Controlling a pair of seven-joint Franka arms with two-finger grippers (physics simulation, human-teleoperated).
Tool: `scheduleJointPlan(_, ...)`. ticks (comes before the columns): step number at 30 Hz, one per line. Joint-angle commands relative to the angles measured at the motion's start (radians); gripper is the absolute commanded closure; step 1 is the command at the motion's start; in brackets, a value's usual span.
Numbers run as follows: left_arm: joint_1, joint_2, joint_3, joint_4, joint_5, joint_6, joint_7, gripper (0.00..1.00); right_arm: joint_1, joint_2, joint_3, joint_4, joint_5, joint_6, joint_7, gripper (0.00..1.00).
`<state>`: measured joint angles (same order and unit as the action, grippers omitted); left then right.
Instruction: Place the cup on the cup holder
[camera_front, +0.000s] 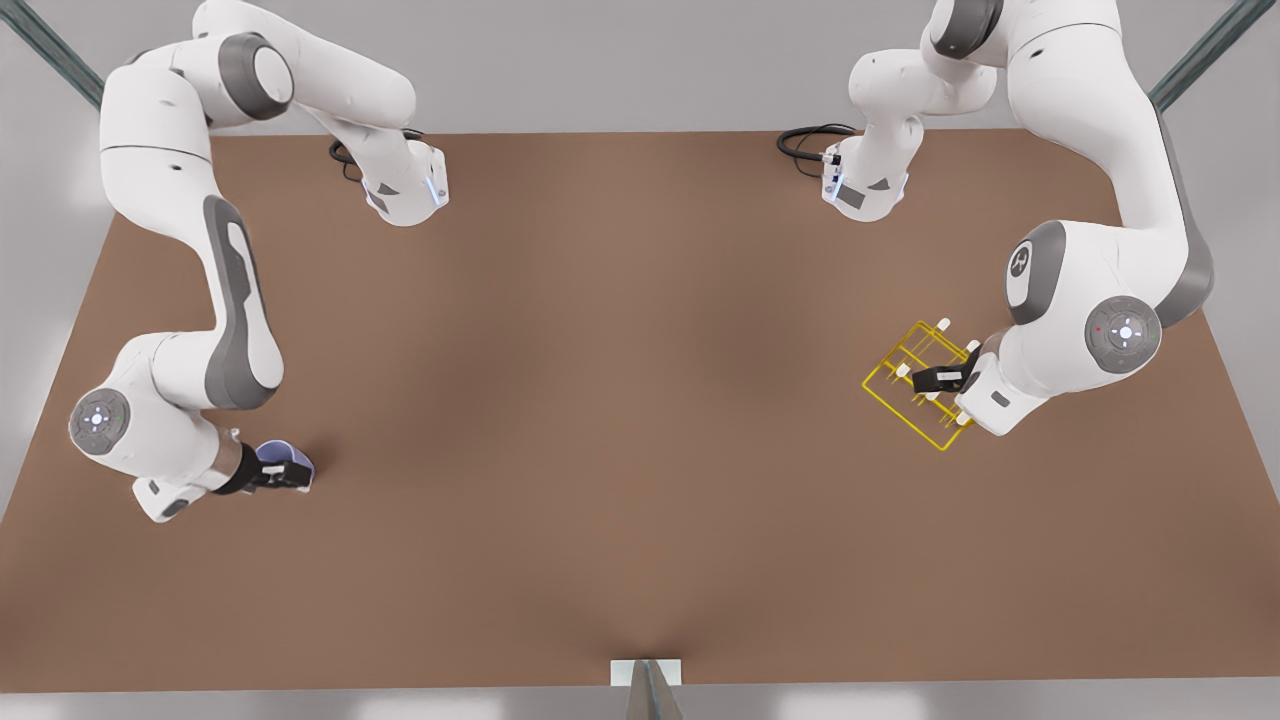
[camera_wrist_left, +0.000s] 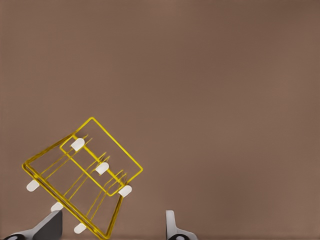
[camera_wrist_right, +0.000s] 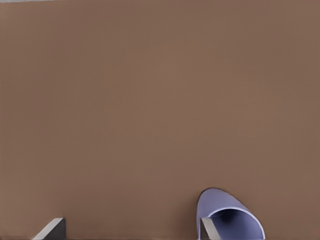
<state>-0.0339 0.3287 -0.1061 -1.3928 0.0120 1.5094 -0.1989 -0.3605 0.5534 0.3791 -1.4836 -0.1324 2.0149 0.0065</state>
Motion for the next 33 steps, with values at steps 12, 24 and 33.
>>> scheduleJointPlan(12,-0.067,-0.048,-0.043,0.049,0.003,-0.164,-0.091,0.0,-0.161,0.008,0.178,-0.133,-0.124,0.17,-0.039,0.0)
scheduleJointPlan(24,-0.066,-0.06,-0.093,0.055,-0.056,-0.038,-0.223,0.0,-0.259,-0.092,0.239,-0.36,-0.145,0.341,-0.045,0.0)
scheduleJointPlan(33,-0.069,-0.048,-0.092,0.046,-0.055,-0.043,-0.225,0.0,-0.324,-0.067,0.241,-0.399,-0.173,0.43,-0.051,0.0)
